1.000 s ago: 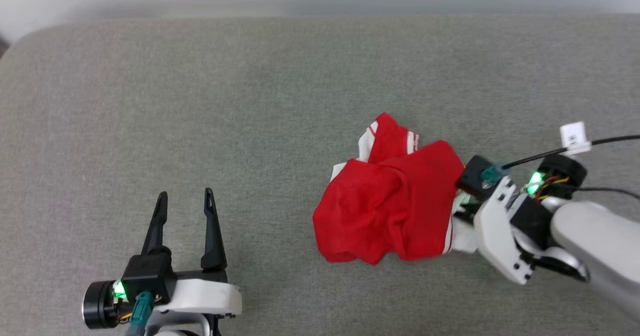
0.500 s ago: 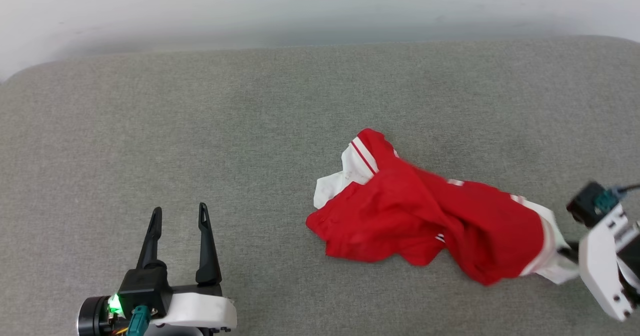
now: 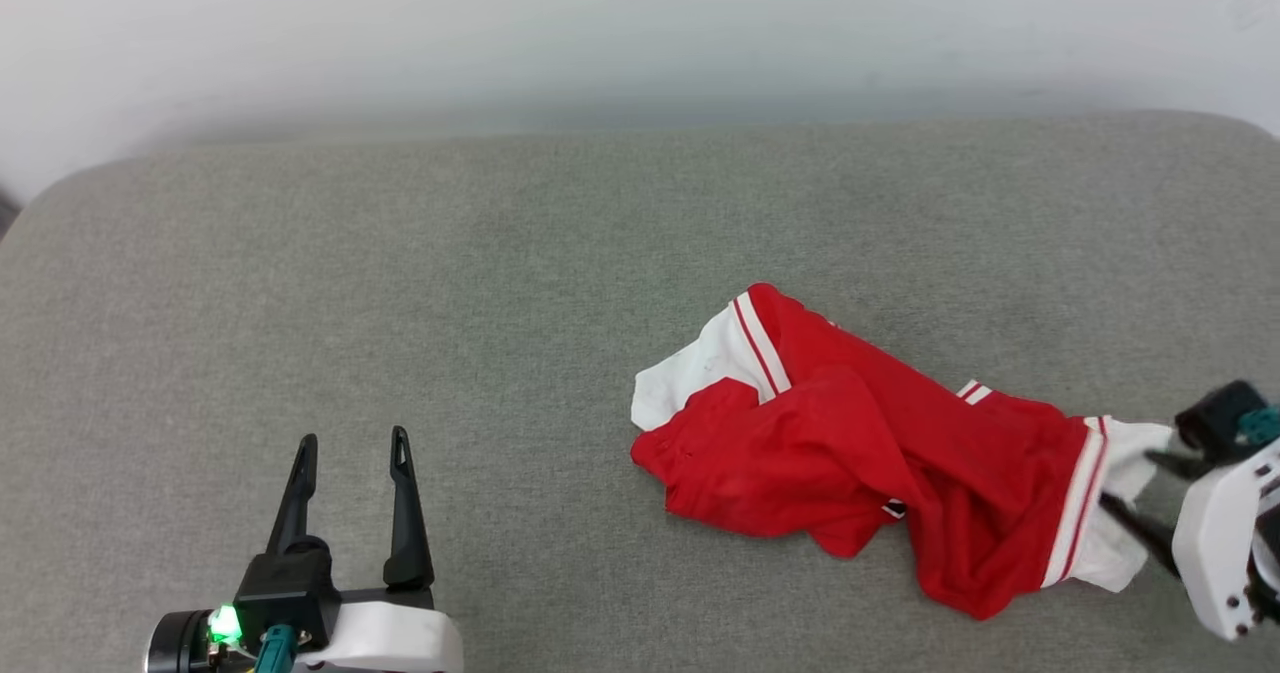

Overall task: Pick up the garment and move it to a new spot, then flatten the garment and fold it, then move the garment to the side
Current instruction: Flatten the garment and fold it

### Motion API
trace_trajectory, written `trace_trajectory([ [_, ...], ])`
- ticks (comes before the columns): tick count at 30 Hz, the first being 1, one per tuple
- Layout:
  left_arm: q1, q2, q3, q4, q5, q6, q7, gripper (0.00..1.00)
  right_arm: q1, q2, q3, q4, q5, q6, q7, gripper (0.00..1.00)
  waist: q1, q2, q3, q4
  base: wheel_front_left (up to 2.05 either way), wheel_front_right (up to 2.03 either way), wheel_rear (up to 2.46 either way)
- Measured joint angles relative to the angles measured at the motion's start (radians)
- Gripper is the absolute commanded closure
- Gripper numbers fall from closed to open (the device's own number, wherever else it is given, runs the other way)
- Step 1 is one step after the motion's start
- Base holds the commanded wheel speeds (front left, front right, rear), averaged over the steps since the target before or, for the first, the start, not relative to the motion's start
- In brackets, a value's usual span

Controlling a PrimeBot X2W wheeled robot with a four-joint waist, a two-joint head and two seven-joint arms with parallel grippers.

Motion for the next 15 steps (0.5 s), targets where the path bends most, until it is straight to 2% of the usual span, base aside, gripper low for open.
trace_trajectory([
  [4,0.001,0.001,0.021,0.0,0.013,-0.015,0.0,0.0,-0.01,0.002,-0.08,-0.006,-0.039,0.0,-0.11,0.0,0.0,0.0,-0.021,-0.016,0.0,0.0,0.0],
  [8,-0.014,0.011,0.044,0.0,0.019,-0.036,0.0,0.0,-0.014,0.025,-0.208,0.003,-0.115,0.0,-0.242,0.0,0.0001,0.0,-0.031,-0.032,0.0,0.0,0.0],
  [11,-0.052,0.027,0.057,-0.001,0.021,-0.059,0.0,0.0,-0.008,0.074,-0.337,0.02,-0.19,0.0,-0.319,0.0,0.0,0.0,-0.034,-0.04,0.0,0.0,0.0],
  [15,-0.12,0.064,0.062,0.004,0.032,-0.1,0.0,0.0,0.047,0.164,-0.56,0.012,-0.332,0.0,-0.352,0.0,0.0,0.0,-0.025,-0.044,0.0,0.0,0.0],
])
